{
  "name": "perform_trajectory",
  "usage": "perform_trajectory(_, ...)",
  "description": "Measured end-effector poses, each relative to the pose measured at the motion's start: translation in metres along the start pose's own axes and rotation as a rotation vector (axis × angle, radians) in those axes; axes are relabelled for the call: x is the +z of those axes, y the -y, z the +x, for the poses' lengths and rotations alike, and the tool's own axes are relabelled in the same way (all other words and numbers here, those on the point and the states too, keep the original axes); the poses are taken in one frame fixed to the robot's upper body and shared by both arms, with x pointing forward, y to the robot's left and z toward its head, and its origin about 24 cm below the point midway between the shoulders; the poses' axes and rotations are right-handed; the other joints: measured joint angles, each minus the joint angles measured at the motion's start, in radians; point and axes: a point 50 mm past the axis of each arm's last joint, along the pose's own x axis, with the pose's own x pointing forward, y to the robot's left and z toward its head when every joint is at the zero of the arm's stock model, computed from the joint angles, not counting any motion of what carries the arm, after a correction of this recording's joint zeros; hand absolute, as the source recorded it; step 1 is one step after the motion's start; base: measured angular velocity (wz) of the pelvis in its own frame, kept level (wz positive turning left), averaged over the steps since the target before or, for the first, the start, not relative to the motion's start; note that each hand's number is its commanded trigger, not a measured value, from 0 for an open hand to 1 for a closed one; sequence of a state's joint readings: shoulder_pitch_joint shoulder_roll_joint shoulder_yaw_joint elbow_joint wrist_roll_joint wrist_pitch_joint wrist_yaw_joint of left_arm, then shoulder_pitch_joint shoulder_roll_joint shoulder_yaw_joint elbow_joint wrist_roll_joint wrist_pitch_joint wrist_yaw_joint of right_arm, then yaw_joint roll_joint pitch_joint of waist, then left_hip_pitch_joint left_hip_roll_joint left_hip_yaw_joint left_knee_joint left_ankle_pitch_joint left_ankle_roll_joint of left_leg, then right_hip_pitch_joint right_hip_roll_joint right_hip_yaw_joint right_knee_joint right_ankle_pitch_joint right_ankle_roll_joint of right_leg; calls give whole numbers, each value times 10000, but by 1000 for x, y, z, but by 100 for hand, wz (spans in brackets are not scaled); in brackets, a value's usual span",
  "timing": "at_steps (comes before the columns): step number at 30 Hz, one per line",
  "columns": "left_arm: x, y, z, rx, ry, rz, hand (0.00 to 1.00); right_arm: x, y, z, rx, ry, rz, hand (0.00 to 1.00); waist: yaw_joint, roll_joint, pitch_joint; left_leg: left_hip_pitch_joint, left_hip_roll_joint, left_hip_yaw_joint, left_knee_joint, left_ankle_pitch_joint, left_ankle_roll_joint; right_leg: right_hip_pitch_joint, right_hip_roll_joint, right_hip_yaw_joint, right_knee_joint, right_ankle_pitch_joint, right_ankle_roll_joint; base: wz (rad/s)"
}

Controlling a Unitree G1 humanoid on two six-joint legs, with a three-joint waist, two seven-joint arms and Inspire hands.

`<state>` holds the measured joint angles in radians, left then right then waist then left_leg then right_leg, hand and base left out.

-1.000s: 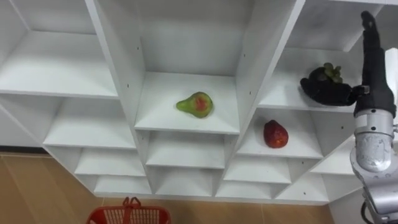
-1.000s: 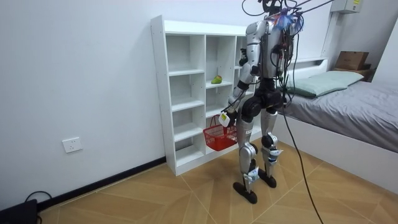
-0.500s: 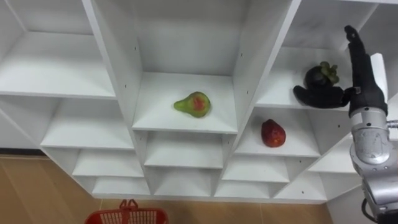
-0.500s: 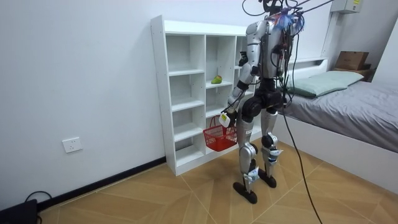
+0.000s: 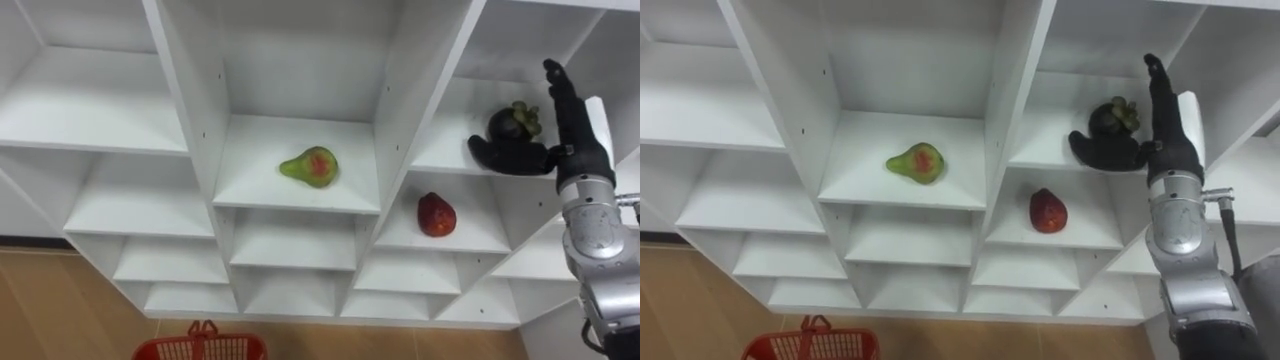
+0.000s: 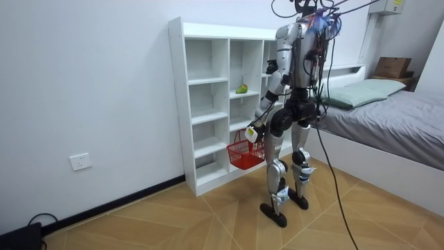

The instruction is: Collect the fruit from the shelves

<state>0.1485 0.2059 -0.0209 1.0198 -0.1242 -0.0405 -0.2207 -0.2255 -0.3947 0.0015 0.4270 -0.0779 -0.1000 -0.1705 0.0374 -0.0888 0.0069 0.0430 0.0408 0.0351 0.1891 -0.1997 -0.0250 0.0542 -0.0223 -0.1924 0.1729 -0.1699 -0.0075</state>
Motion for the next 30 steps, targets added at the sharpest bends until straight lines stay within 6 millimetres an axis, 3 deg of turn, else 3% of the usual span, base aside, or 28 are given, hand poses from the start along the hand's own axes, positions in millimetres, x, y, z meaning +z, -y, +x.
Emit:
perform_trajectory(20, -3, -3, -1, 240, -267, -157, 100, -10, 1, 2, 1035, -536, 350, 0, -24, 45, -74, -102, -14, -118, 114, 0, 0, 45, -1, -47, -22, 3, -5, 1)
perform_trajectory(21, -3, -3, -1, 241, -266, -157, 100, -10, 1, 2, 1037, -551, 357, 25, -27, 45, -75, -116, -15, -124, 125, 0, 0, 42, 0, -46, -26, 3, -5, 0)
perform_trajectory(22, -3, -3, -1, 241, -265, -156, 100, -10, 1, 3, 1041, -554, 363, 58, -30, 45, -75, -122, -16, -126, 130, 0, 0, 40, 0, -46, -27, 3, -5, 0)
perform_trajectory(23, -3, -3, -1, 242, -265, -156, 100, -9, 1, 4, 1078, -563, 375, 69, -41, 47, -73, -134, -16, -129, 143, 0, 0, 35, 1, -46, -28, 3, -5, 0)
perform_trajectory(24, -3, -3, -1, 242, -263, -155, 100, -10, 2, 4, 1097, -571, 355, 91, -37, 46, -74, -139, -16, -136, 146, 0, 0, 32, 3, -47, -28, 3, -5, 0)
perform_trajectory(25, -3, -3, -1, 244, -263, -158, 100, -10, 2, 4, 1113, -568, 315, 100, -35, 47, -73, -140, -16, -139, 148, 0, 0, 32, 4, -47, -28, 3, -5, 0)
perform_trajectory(30, -3, -4, -1, 329, -270, -157, 100, -9, 9, 6, 685, -540, 85, 100, -36, 38, -86, -101, -16, -171, 158, 0, 0, 38, 10, -60, -37, 4, -7, 0)
